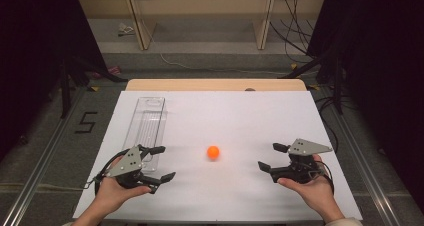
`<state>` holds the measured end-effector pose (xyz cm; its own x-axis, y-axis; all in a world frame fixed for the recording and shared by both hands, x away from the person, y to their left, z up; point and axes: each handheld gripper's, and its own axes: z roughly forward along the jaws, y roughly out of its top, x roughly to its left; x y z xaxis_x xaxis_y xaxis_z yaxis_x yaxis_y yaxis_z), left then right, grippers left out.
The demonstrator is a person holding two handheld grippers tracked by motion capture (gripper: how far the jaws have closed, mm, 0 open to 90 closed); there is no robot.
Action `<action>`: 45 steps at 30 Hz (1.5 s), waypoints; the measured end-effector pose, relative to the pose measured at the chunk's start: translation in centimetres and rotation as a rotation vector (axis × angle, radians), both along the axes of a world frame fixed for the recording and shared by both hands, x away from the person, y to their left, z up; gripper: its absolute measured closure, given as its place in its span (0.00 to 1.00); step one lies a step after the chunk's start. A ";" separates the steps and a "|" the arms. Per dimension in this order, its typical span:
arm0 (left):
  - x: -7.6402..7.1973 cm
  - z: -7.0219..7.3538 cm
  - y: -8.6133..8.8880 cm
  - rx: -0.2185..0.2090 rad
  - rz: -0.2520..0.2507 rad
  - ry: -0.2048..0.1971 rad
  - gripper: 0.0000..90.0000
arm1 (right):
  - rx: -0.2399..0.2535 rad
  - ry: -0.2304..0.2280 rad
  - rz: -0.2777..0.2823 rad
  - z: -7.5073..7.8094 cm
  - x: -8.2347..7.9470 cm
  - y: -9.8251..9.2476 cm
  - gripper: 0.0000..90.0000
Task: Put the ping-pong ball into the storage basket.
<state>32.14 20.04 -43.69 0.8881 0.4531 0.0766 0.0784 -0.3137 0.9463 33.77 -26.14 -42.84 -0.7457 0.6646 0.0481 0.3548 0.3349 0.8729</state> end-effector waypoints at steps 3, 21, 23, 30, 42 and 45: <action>0.0 0.0 0.0 0.000 -0.003 -0.001 0.18 | 0.000 -0.003 -0.002 0.0 0.0 0.0 0.18; 0.0 -0.1 -0.1 0.003 -0.014 0.004 0.18 | -0.005 -0.009 0.028 0.0 0.3 1.4 0.18; 0.0 -0.1 -0.1 0.004 -0.015 0.004 0.18 | -0.004 -0.008 0.029 0.0 0.3 1.4 0.18; 0.0 -0.1 -0.1 0.008 -0.022 0.005 0.18 | -0.001 -0.009 0.045 -0.1 0.6 2.0 0.18; 0.0 -0.1 -0.2 0.010 -0.025 0.003 0.18 | 0.000 -0.007 0.050 -0.1 0.9 2.5 0.18; 0.0 -0.1 -0.2 0.009 -0.025 0.002 0.18 | 0.002 -0.008 0.050 -0.1 0.9 2.6 0.18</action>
<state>32.13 19.88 -43.76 0.8995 0.4298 0.0786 0.0726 -0.3244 0.9431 34.70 -23.51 -42.91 -0.7782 0.6265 0.0433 0.3309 0.3505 0.8762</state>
